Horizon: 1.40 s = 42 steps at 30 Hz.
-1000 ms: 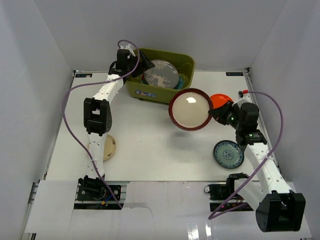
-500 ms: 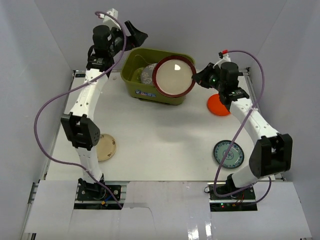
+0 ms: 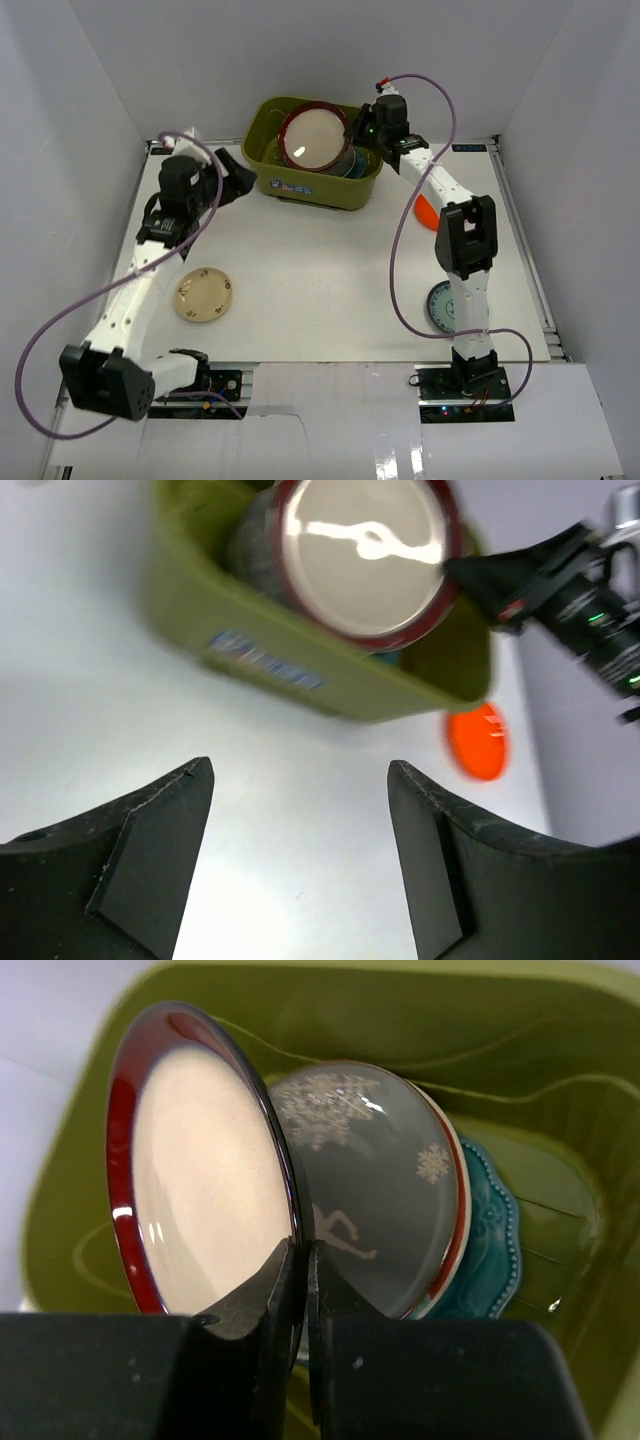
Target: Place the plates into the plastic bin on the countertop
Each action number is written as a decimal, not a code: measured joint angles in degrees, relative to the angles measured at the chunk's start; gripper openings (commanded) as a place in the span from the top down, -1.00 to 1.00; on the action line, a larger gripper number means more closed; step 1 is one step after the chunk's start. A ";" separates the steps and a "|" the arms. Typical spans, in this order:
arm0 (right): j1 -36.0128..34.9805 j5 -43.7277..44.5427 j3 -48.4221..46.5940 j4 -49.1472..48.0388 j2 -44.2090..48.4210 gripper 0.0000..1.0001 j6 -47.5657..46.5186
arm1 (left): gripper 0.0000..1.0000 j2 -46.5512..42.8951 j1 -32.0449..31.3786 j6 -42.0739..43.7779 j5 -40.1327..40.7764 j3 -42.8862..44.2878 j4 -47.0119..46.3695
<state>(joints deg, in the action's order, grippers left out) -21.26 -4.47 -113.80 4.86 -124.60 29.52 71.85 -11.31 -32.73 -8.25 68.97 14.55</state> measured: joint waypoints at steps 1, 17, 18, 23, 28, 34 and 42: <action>-0.15 0.24 -1.38 0.20 -1.79 0.84 -0.07 | -0.59 -3.78 0.00 0.13 2.29 -3.67 2.16; -2.73 4.76 -1.33 -1.14 -4.31 -0.78 -5.09 | -0.67 -21.70 0.07 -11.98 24.28 -27.30 29.18; -2.89 3.98 -0.76 -1.16 -3.04 -0.90 -5.73 | -0.66 -21.70 0.07 -13.55 25.16 -28.24 29.90; -3.78 -1.27 5.05 -1.27 8.17 -0.97 -8.83 | -0.65 -24.55 0.22 -21.16 27.30 -32.59 33.62; -5.84 -6.19 26.18 -6.71 29.40 -0.92 -8.98 | -0.65 -23.45 0.33 -28.96 26.58 -32.79 37.68; -8.63 -9.62 51.84 -14.27 46.51 -0.85 -7.63 | -0.70 -23.74 0.33 -35.01 23.58 -33.14 42.97; -10.49 -12.41 69.75 -13.75 56.13 -0.78 -7.89 | -0.67 -30.01 0.33 -42.80 24.41 -40.28 43.45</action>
<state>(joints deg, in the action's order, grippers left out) -31.75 -16.88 -44.05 -8.88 -68.47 21.63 41.85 -10.98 -75.53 16.16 28.69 58.00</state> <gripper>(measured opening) 0.904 0.844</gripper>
